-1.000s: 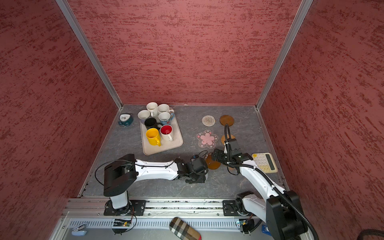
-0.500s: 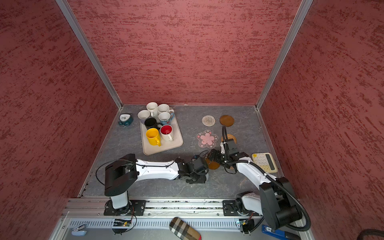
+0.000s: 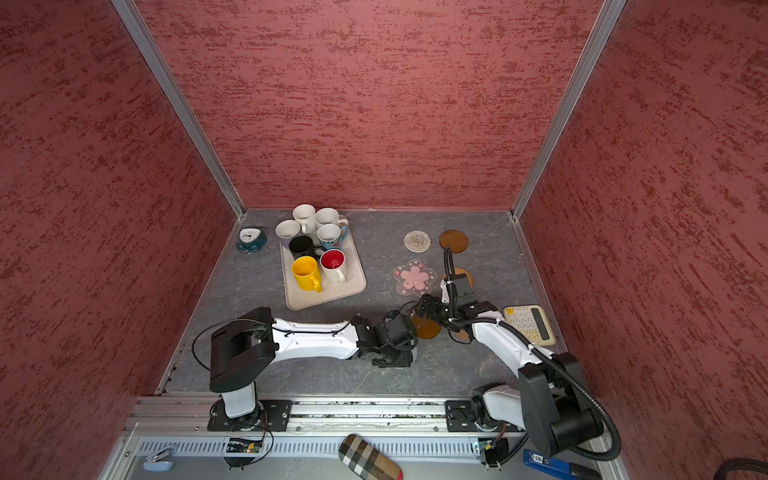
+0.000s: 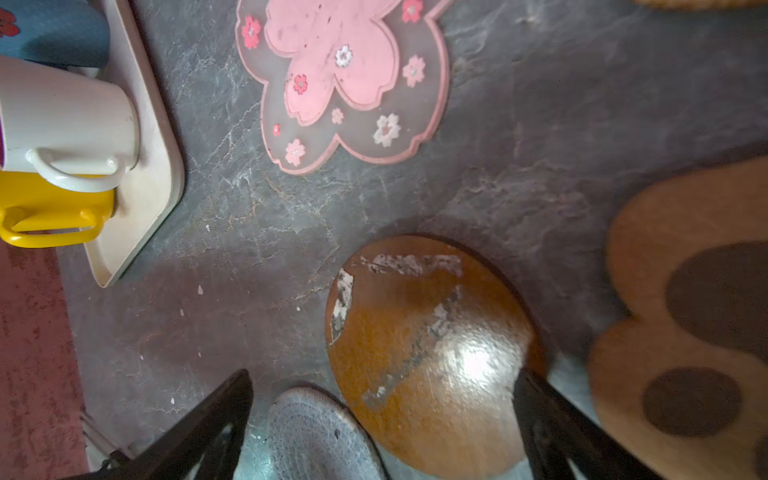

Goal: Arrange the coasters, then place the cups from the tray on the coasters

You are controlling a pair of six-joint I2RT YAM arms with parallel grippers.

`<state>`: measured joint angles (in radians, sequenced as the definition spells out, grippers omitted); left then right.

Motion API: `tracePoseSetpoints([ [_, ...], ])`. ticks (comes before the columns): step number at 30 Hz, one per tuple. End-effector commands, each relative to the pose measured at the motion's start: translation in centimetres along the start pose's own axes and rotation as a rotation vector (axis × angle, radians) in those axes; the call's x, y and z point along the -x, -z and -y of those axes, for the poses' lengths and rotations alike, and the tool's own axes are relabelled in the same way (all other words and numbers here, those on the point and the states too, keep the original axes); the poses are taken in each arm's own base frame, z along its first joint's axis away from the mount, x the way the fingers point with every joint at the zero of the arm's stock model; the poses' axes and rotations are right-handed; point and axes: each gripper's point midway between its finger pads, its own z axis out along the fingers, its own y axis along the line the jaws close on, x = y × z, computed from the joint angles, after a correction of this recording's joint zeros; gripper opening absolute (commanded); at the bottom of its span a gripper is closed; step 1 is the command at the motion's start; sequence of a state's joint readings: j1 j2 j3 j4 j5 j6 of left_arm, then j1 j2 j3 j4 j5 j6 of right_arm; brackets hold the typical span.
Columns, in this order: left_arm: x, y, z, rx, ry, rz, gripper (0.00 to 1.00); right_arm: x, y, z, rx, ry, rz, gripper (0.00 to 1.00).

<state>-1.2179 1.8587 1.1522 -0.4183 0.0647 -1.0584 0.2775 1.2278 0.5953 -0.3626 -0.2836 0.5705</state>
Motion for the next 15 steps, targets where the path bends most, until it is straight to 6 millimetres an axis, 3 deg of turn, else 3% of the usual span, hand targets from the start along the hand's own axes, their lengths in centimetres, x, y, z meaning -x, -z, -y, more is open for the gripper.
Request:
tracePoseSetpoints([
  [1, -1.5, -1.3, -1.7, 0.063, -0.009, -0.058, 0.51, 0.3, 0.8, 2.2, -0.128, 0.016, 0.033, 0.99],
  [5, -1.6, -1.4, -1.8, 0.06, -0.007, -0.062, 0.51, -0.6, -0.2, 2.4, -0.096, -0.01, 0.005, 0.99],
  [15, -1.6, -1.2, -2.1, 0.067, -0.005, -0.057, 0.51, -1.3, -1.5, 0.2, 0.033, -0.011, -0.066, 0.99],
])
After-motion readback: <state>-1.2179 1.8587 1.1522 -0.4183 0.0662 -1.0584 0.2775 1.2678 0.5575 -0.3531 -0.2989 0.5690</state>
